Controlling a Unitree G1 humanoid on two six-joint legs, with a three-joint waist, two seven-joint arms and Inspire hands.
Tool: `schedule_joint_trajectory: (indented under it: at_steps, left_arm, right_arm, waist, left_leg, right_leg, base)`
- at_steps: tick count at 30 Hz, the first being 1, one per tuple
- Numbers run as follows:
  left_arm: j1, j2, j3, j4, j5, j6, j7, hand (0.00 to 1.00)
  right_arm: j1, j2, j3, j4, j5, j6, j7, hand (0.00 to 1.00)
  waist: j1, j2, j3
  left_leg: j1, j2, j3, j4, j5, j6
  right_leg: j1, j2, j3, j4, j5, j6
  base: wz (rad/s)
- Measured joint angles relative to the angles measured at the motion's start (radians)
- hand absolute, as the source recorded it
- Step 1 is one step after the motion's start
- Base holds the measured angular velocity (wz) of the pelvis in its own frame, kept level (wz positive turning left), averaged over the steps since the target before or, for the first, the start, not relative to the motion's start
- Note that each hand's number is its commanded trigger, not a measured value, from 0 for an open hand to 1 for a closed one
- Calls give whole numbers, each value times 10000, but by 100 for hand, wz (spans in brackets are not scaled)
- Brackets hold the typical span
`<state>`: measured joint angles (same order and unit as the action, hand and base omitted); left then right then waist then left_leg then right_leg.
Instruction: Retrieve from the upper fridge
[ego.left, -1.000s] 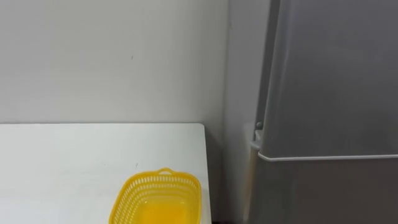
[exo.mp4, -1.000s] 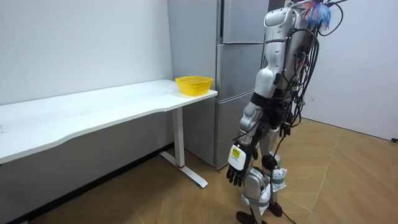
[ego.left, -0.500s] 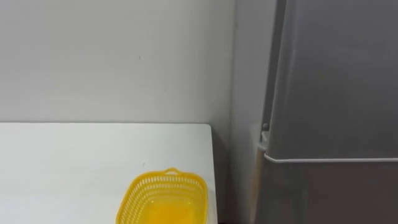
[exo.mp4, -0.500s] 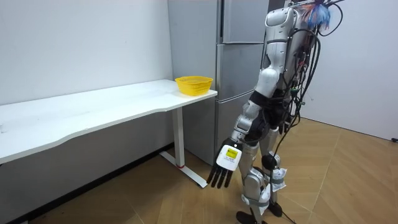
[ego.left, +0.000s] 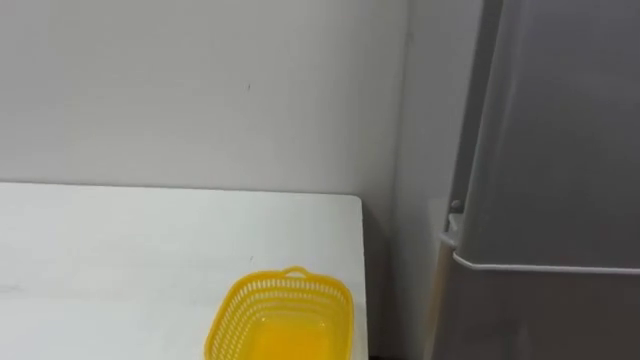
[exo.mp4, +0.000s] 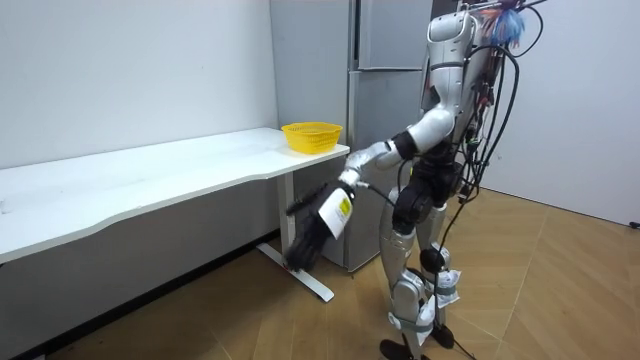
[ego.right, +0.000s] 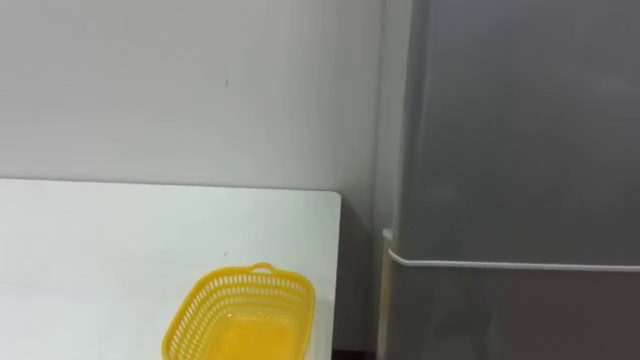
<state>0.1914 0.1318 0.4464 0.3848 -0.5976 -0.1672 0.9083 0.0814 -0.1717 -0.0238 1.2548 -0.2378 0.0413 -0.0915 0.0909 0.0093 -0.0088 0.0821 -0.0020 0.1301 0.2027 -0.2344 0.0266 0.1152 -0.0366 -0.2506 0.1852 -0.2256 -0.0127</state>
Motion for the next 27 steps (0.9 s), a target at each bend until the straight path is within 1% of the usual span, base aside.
schedule_joint_trajectory:
  at_steps: [1, 3, 4, 6, 7, 8, 9, 10, 11, 12, 13, 14, 15, 16, 17, 19, 20, 21, 22, 23, 24, 25, 26, 27]
  left_arm:
    - [-10, 7, 48, -282, 24, -92, 58, 0]
    - [-22, 111, 122, -1272, 38, -335, 203, 0]
    - [-25, 149, 133, -1538, 43, -355, 215, 0]
    - [-27, 179, 222, -2998, 283, -405, 216, 0]
    - [-27, 201, 221, -3278, 447, -443, 202, 0]
    - [-27, 254, 223, -3769, 742, -568, 153, 0]
    - [-38, 346, 212, -4198, 1053, -619, 66, 0]
    - [-51, 404, 212, -4385, 1149, -620, -24, 0]
    - [-65, 495, 213, -4843, 1296, -619, -171, 0]
    - [-101, 538, 210, -5307, 1341, -620, -339, 0]
    - [-126, 548, 209, -5517, 1346, -620, -451, 0]
    - [-223, 563, 168, -5844, 1397, -620, -684, 0]
    - [-342, 567, 102, -6018, 1501, -617, -946, 0]
    - [-396, 567, 47, -6083, 1569, -607, -1086, 0]
    - [-439, 568, -159, -6329, 1605, -565, -1362, 0]
    - [-449, 566, -632, -7083, 1624, -406, -1798, 0]
    - [-526, 571, -976, -7554, 1625, -359, -2184, 0]
    - [-702, 582, -1281, -7797, 1675, -339, -2640, 0]
    - [-814, 591, -1417, -7856, 1699, -316, -2905, 0]
    - [-955, 601, -1627, -7949, 1776, -252, -3395, 0]
    - [-1093, 622, -1879, -7991, 1815, -199, -3847, 0]
    - [-1171, 630, -1989, -8003, 1874, -130, -4076, 0]
    - [-1304, 689, -2240, -8069, 1991, -14, -4505, 0]
    - [-1455, 793, -2520, -8168, 1986, 91, -4927, 0]
  right_arm:
    - [0, 1, -1, -48, -25, -10, 3, 0]
    - [-2, -11, -6, -107, -81, -197, 3, 0]
    - [2, -13, -6, -103, -80, -238, 3, 0]
    - [118, -18, -44, -111, -84, -349, 54, 0]
    - [142, -18, -107, -110, -80, -364, 81, 0]
    - [181, -16, -200, -109, -85, -376, 113, 0]
    - [202, -17, -210, -102, -87, -377, 211, 0]
    - [222, -14, -202, -101, -77, -377, 270, 0]
    - [229, -10, -202, -68, -68, -376, 426, 0]
    - [235, -10, -204, -34, -70, -366, 518, 0]
    - [241, -4, -201, -20, -69, -357, 525, 0]
    - [241, 12, -201, 39, -63, -347, 531, 0]
    - [188, 11, -202, 183, -78, -343, 556, 0]
    - [164, 7, -204, 235, -88, -319, 597, 0]
    - [172, 10, -200, 249, -126, -280, 647, 0]
    - [176, 13, -185, 265, -192, -259, 768, 0]
    - [160, 14, -177, 268, -292, -254, 806, 0]
    - [118, 12, -183, 271, -497, -254, 804, 0]
    - [98, 12, -187, 271, -580, -259, 807, 0]
    - [106, 13, -195, 280, -795, -278, 831, 0]
    - [79, 1, -197, 325, -876, -293, 887, 0]
    - [64, -2, -197, 333, -891, -299, 919, 0]
    - [0, -2, -193, 385, -905, -302, 981, 0]
    - [-7, -6, -186, 584, -842, -305, 1024, 0]
  waist:
    - [-11, -2, 1]
    - [-3, 9, 2]
    - [-8, 10, 2]
    - [-39, -20, 14]
    - [-38, -16, 15]
    - [-52, -5, 19]
    - [-132, -4, 25]
    - [-165, -2, 27]
    - [-283, -3, 31]
    - [-363, 4, 34]
    - [-381, 8, 38]
    - [-455, -27, 72]
    - [-571, -16, 82]
    - [-613, -9, 86]
    - [-641, 32, 88]
    - [-692, 15, 142]
    - [-775, -14, 175]
    - [-844, -17, 210]
    - [-870, -33, 199]
    - [-936, -15, 209]
    - [-1121, 25, 233]
    - [-1140, 42, 234]
    - [-1232, 67, 223]
    - [-1413, 74, 229]
  left_leg:
    - [-3, 0, 1, -1, 1, 1]
    - [-9, -3, 3, 21, 2, 1]
    - [-11, -7, 1, 25, 2, 1]
    - [-7, -8, -18, 42, 2, 2]
    - [-16, -10, -14, 41, 2, 3]
    - [-18, -15, -7, 37, 1, 4]
    - [-18, -21, -39, 33, 1, 4]
    - [-23, -29, -59, 33, 1, 5]
    - [-53, -49, -144, 24, -1, 7]
    - [-69, -77, -203, 24, 0, 8]
    - [-72, -104, -207, 21, 0, 9]
    - [-74, -104, -233, 17, 2, 13]
    - [-81, -104, -270, 24, 11, 26]
    - [-80, -103, -269, 26, 16, 32]
    - [-80, -91, -260, 40, 22, 36]
    - [-129, -85, -258, 79, 22, 37]
    - [-194, -88, -263, 155, 22, 37]
    - [-228, -88, -262, 187, 22, 38]
    - [-246, -90, -264, 194, 23, 39]
    - [-259, -92, -256, 203, 23, 40]
    - [-277, -98, -256, 204, 23, 40]
    - [-298, -100, -255, 204, 23, 40]
    - [-349, -99, -254, 208, 24, 40]
    - [-378, -98, -257, 215, 24, 41]
  right_leg:
    - [-7, -4, -2, 5, 0, 0]
    - [-2, -8, -2, 17, 1, 1]
    - [2, -9, -2, 17, 1, 1]
    - [41, -15, -5, 18, 1, 1]
    - [49, -18, -2, 17, 1, 2]
    - [53, -22, 0, 12, 0, 3]
    - [53, -21, -5, 12, 0, 4]
    - [55, -19, -11, 15, 0, 4]
    - [63, -14, -30, -1, -2, 8]
    - [62, -16, -33, -11, -3, 10]
    - [62, -17, -32, -11, -3, 10]
    - [68, -25, -70, -10, -4, 11]
    - [81, -38, -121, -8, -8, 18]
    - [81, -43, -122, -8, -9, 21]
    - [59, -44, -100, 6, -10, 21]
    - [17, -45, -89, -8, -9, 24]
    - [-33, -51, -98, 0, -4, 31]
    - [-34, -60, -99, 12, 0, 37]
    - [-27, -64, -96, 17, 3, 41]
    - [-33, -69, -89, 10, 10, 52]
    - [-33, -75, -110, -3, 16, 60]
    - [-45, -78, -118, -4, 16, 61]
    - [-109, -79, -114, 0, 16, 61]
    - [-135, -77, -113, 1, 17, 60]
  base:
    - [0]
    - [0]
    - [0]
    - [2]
    - [0]
    - [0]
    - [0]
    - [8]
    - [9]
    - [8]
    - [3]
    - [6]
    - [7]
    - [4]
    - [0]
    - [-2]
    - [4]
    - [0]
    - [0]
    - [0]
    - [0]
    - [0]
    - [0]
    - [0]
